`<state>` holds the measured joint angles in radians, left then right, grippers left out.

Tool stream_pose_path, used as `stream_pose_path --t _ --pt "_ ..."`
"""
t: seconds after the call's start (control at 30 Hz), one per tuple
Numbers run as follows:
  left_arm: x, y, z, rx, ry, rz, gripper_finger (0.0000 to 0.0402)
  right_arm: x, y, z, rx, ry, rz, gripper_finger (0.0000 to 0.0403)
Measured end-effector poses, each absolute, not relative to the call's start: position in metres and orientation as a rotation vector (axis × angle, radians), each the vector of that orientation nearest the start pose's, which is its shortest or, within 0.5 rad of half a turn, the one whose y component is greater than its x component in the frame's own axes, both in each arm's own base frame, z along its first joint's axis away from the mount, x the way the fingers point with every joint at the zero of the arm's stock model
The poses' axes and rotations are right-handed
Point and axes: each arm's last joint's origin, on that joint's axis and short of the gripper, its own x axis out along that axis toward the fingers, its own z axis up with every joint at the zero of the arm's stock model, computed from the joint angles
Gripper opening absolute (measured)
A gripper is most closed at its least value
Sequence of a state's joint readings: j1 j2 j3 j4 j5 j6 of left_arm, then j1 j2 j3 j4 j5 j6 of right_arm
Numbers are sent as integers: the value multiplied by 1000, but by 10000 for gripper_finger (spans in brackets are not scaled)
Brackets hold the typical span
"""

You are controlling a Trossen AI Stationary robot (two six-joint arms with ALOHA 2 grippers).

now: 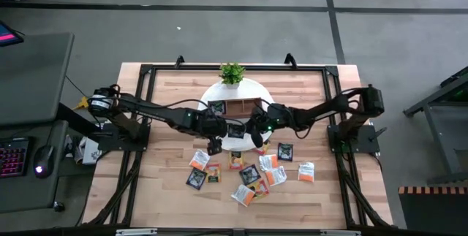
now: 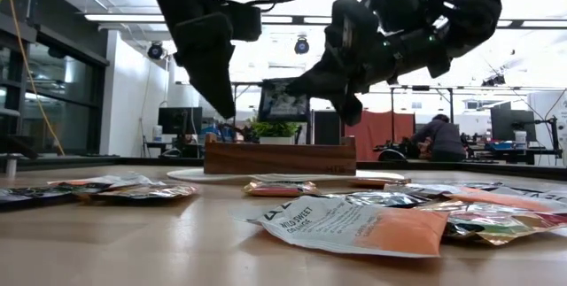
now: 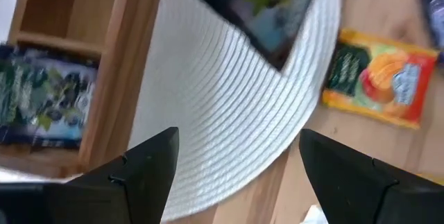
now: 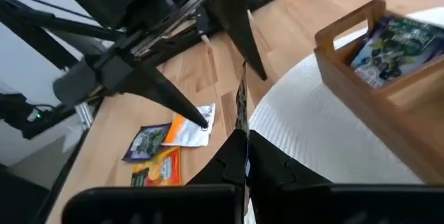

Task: Pick & Place Tea
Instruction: Put the black tea bag into the left section of the wooden organizer

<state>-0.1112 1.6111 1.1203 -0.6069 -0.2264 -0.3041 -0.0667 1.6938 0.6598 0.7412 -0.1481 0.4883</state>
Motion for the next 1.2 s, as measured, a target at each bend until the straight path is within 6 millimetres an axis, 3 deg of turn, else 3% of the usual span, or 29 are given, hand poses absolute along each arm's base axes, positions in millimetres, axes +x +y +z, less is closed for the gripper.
stream_pose_path --t 0.33,0.6,0.8,1.2 --pt "319 -13 250 -140 849 230 294 306 -21 193 405 261 -14 0" --pt "324 6 271 -206 696 104 294 292 -20 220 332 210 -14 0" --pt "331 11 279 -262 592 -10 294 289 -21 224 313 211 -28 0" --pt "331 13 294 -264 471 1 292 289 -21 221 322 235 -33 0"
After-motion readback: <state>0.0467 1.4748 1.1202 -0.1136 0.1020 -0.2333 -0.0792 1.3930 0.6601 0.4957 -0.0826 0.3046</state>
